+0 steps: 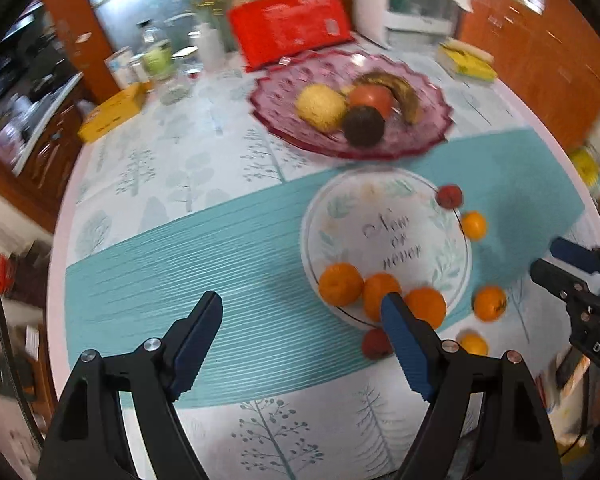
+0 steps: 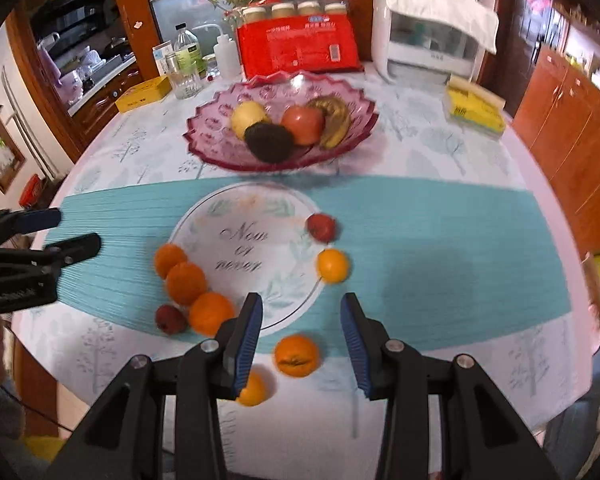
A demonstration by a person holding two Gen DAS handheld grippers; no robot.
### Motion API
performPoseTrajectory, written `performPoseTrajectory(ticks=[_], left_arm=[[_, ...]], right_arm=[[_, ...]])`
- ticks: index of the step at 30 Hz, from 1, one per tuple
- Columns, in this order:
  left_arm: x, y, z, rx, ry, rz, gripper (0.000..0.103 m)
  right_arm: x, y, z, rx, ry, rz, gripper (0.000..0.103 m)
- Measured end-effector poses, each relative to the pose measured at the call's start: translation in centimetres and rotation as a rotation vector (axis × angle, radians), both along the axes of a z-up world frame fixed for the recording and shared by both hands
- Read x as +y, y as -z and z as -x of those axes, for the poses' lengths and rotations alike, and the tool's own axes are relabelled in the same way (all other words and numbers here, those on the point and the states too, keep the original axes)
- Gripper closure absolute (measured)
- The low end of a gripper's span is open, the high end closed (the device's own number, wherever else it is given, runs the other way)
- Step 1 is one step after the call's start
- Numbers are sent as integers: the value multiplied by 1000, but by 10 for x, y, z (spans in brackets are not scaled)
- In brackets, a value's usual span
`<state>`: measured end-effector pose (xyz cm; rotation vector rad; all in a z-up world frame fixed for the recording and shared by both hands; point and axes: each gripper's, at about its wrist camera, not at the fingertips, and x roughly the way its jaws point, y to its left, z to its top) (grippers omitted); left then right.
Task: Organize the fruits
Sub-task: 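Withdraw both tools from the bowl back toward the oranges on the plate, then grasp an orange with the left tool while the right tool grasps another orange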
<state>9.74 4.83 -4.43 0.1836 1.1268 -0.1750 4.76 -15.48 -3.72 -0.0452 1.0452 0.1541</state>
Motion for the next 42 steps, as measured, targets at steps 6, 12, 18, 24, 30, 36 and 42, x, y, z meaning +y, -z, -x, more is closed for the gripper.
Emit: performPoseTrajectory(ticks=[6, 12, 18, 24, 30, 36, 42], left_arm=[[-11, 28, -6, 73, 191, -13, 23], [-13, 40, -12, 103, 307, 23, 23], [-4, 46, -27, 130, 342, 57, 23], [1, 50, -36, 140, 368, 71, 23], [0, 58, -42, 152, 378, 75, 23], [5, 73, -58, 187, 337, 70, 29], [8, 87, -67, 224, 331, 93, 33]], right_arm=[[27, 17, 2, 41, -7, -32, 62], [55, 50, -1, 125, -8, -48, 62], [69, 75, -10, 189, 27, -81, 62], [71, 91, -18, 222, 65, -129, 59], [70, 96, -24, 217, 95, -137, 56], [64, 98, -25, 209, 114, -166, 57], [67, 96, -22, 192, 124, -121, 58]])
